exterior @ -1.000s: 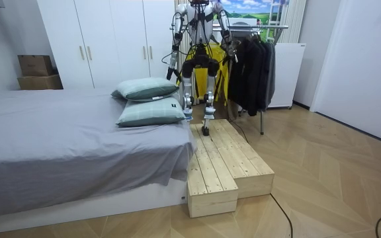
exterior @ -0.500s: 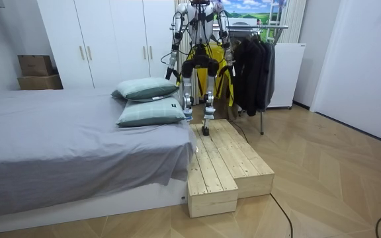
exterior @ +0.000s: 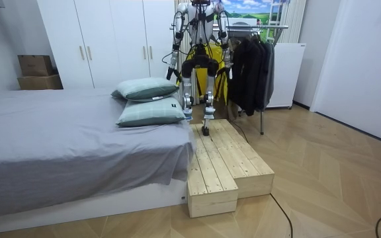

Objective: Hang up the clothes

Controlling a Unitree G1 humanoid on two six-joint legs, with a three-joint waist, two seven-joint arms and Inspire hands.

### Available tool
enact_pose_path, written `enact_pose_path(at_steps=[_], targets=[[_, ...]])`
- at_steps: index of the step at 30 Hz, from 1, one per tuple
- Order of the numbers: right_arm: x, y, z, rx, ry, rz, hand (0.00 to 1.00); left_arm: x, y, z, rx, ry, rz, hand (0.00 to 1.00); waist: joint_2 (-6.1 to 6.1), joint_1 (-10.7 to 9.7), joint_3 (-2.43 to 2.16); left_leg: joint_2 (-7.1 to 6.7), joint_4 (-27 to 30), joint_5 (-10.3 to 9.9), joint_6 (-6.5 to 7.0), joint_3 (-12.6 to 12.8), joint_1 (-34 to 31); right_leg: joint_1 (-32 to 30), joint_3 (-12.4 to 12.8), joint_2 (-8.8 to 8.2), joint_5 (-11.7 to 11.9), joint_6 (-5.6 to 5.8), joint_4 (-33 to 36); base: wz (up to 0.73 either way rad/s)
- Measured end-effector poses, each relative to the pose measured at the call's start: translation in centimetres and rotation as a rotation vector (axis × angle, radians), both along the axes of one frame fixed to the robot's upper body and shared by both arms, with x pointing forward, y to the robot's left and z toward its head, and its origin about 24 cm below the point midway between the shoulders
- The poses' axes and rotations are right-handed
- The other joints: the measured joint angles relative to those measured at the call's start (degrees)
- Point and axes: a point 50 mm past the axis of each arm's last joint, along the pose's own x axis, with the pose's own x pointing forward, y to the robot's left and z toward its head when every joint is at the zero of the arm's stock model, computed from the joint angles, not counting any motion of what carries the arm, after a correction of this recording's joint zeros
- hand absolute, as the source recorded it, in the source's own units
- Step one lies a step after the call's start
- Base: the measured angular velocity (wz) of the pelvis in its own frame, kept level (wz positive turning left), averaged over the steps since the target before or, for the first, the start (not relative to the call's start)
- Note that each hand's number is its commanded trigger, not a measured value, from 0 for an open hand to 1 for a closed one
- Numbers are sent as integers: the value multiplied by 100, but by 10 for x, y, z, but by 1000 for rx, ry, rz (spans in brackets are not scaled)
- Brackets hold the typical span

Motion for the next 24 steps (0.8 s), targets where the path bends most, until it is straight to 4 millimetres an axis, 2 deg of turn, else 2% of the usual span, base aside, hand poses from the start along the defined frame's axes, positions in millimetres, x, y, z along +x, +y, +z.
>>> enact_pose_path(at_steps=[7,24], targets=[[-5,1,-1,11,21,0,0,0,-2,-1,-1,3,-1,0,8,4,7,-6,-6,5,9,-24,29,16,8,0,-9,10,-56,2],[0,-1,-1,19,44,5,0,4,-4,-3,-50,42,28,0,66,30,10,-4,-9,6,9,-23,-8,10,-8,0,-6,9,-82,0]])
